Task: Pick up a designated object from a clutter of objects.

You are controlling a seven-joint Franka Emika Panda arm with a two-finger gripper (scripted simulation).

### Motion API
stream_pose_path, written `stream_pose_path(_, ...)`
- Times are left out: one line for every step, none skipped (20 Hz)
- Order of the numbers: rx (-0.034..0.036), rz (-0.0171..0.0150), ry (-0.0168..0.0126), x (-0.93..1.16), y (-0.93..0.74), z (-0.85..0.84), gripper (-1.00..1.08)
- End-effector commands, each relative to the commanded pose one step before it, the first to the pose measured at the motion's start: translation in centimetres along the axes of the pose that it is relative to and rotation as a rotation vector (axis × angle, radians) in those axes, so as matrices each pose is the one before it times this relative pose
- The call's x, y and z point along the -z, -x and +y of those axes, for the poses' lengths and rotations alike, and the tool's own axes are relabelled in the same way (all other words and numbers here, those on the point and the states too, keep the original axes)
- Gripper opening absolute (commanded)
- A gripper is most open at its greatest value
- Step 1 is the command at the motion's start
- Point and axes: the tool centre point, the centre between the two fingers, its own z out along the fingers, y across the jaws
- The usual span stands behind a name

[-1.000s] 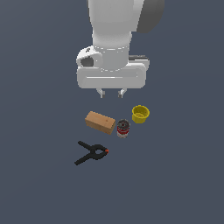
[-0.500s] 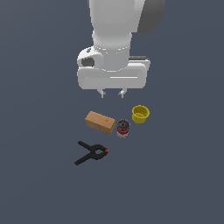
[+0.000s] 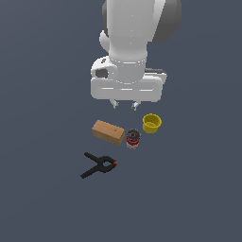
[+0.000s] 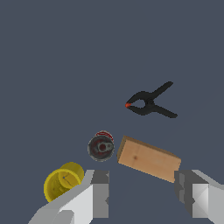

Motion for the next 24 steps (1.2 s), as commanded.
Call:
stream_pose_path(-0.02931,-0.00554,0.00815,-0.664,0.116,-0.539,0.28)
stream_pose_path(-0.0135,-0.0023,0.00376,-0.298,0.061,-0.243,0.28)
stream_pose_path(-0.01427,-0.00233,0.00401,-0.314,0.07,-0.258,0.28)
stream_pose_path(-0.01503,-0.00234,0.00425,-0.331,0.081,-0.273,0.28)
stream_pose_path(-0.01563,-0.00231,0.00445,-0.343,0.091,-0.285,0.28)
stream_pose_path(-0.01569,-0.00219,0.0045,-0.344,0.099,-0.287,0.28)
stream_pose_path(-0.01563,-0.00206,0.00451,-0.342,0.107,-0.288,0.28)
stream_pose_path(-0.0156,-0.00193,0.00451,-0.34,0.114,-0.286,0.28)
stream_pose_path(-0.01554,-0.0018,0.00451,-0.338,0.122,-0.286,0.28)
stream_pose_path(-0.0155,-0.00167,0.00451,-0.337,0.129,-0.285,0.28)
stream_pose_path(-0.01545,-0.00154,0.0045,-0.335,0.137,-0.284,0.28)
stream_pose_path(-0.0154,-0.00141,0.00449,-0.333,0.144,-0.283,0.28)
stream_pose_path(-0.01536,-0.00129,0.00448,-0.331,0.152,-0.281,0.28)
stream_pose_path(-0.01531,-0.00116,0.00446,-0.329,0.16,-0.28,0.28)
stream_pose_path(-0.01526,-0.00104,0.00444,-0.328,0.167,-0.278,0.28)
stream_pose_path(-0.01523,-0.00092,0.00441,-0.326,0.174,-0.275,0.28)
stream_pose_path(-0.01517,-0.0008,0.00438,-0.324,0.182,-0.274,0.28)
stream_pose_path(-0.01513,-0.00069,0.00435,-0.322,0.19,-0.271,0.28)
stream_pose_path(-0.01509,-0.00058,0.00431,-0.321,0.197,-0.268,0.28)
stream_pose_path(-0.01504,-0.00046,0.00427,-0.319,0.205,-0.265,0.28)
stream_pose_path(-0.015,-0.00036,0.00424,-0.317,0.212,-0.262,0.28)
stream_pose_path(-0.01497,-0.00025,0.00419,-0.315,0.219,-0.258,0.28)
stream_pose_path(-0.01491,-0.00015,0.00414,-0.314,0.227,-0.255,0.28)
stream_pose_path(-0.01489,-0.00005,0.0041,-0.312,0.233,-0.251,0.28)
